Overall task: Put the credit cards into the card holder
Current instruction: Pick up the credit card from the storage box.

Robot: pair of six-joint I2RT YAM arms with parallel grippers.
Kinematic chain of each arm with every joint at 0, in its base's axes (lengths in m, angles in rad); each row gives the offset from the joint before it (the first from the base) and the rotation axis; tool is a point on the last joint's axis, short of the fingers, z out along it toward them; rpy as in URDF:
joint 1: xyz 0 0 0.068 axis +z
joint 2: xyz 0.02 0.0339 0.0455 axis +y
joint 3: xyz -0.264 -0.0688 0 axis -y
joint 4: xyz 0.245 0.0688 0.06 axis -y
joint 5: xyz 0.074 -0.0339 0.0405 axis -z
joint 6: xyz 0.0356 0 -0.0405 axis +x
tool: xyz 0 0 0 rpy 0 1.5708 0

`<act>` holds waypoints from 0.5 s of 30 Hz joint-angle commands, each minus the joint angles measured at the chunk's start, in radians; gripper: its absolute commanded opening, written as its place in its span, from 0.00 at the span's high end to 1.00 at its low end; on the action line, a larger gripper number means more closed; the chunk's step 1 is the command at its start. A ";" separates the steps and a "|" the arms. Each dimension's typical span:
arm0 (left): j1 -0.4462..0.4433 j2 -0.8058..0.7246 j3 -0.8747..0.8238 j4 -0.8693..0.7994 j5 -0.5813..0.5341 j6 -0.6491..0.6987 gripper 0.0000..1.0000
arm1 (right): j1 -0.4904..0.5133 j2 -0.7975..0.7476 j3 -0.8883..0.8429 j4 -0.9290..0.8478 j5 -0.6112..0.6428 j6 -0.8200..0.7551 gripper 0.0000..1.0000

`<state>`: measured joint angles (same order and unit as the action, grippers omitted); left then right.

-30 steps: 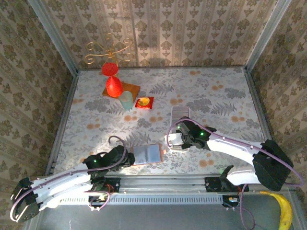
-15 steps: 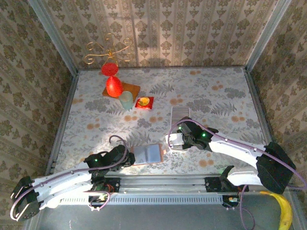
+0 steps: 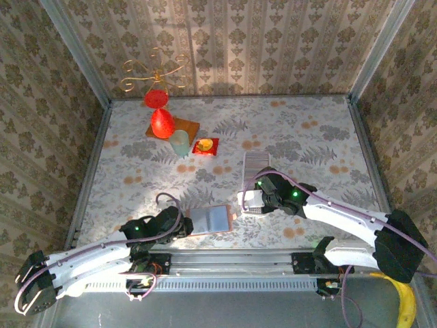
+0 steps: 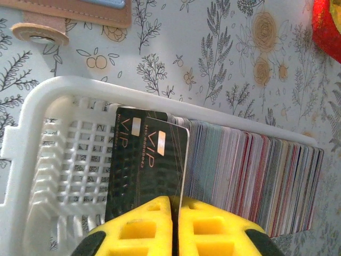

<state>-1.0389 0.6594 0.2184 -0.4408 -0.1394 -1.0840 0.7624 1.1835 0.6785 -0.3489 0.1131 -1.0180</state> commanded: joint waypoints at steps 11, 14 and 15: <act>0.000 0.000 0.033 -0.001 0.003 0.016 0.57 | 0.135 -0.170 0.014 -0.141 -0.024 0.200 1.00; 0.000 -0.001 0.035 -0.006 0.001 0.016 0.57 | 0.170 -0.247 0.018 -0.116 -0.079 0.425 1.00; 0.000 -0.001 0.035 -0.004 0.001 0.016 0.56 | 0.173 -0.268 0.015 -0.084 -0.096 0.525 1.00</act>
<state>-1.0389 0.6594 0.2184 -0.4408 -0.1379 -1.0840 0.9180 0.9726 0.6788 -0.4522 0.0723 -0.7624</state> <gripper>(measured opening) 0.435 0.040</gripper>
